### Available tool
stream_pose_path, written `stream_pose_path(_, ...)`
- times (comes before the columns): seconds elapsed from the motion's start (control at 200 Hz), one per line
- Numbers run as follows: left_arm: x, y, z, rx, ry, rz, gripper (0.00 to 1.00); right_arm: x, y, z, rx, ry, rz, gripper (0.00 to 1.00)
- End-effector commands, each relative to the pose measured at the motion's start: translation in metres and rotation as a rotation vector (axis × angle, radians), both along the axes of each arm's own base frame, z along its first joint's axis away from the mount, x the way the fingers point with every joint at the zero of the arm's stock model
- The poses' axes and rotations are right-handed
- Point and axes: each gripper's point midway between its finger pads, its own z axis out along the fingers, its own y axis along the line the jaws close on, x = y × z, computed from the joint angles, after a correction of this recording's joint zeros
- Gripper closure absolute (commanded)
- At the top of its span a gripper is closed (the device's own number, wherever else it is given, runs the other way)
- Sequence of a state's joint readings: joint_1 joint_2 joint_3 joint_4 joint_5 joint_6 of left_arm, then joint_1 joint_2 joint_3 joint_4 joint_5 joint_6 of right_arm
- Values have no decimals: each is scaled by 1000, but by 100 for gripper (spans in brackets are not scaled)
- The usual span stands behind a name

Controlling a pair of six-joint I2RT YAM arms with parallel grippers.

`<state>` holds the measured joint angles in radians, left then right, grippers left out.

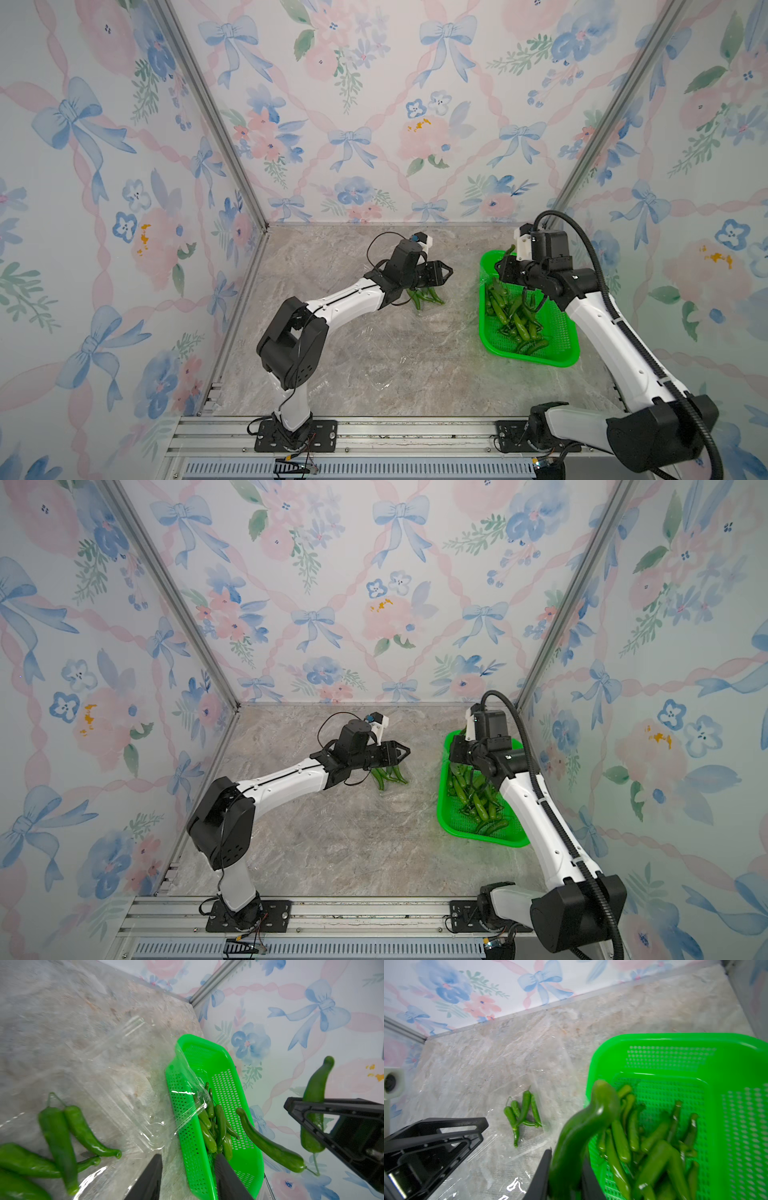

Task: Take small green peppers out of containers
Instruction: Place the green pepper in the basket.

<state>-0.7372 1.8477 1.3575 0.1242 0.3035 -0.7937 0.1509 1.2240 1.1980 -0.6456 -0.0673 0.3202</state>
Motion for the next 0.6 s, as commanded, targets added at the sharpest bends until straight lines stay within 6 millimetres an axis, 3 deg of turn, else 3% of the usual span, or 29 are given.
stream_pose_path(0.0, -10, -25, -3, -4, 13, -51, 55, -27, -20, -35, -16, 119, -37, 83)
stream_pose_path(0.135, -27, -48, -7, -2, 18, -98, 55, -42, -27, -67, 18, 189, -67, 82)
stream_pose_path(0.305, -45, -62, -18, 15, 32, -132, 55, -57, -31, -109, 24, 295, -100, 82)
stream_pose_path(0.46, -49, -61, -25, 28, 40, -136, 55, -66, -34, -133, 4, 377, -115, 77)
stream_pose_path(0.595, -52, -54, -27, 44, 33, -123, 55, -70, -38, -138, -21, 402, -126, 63)
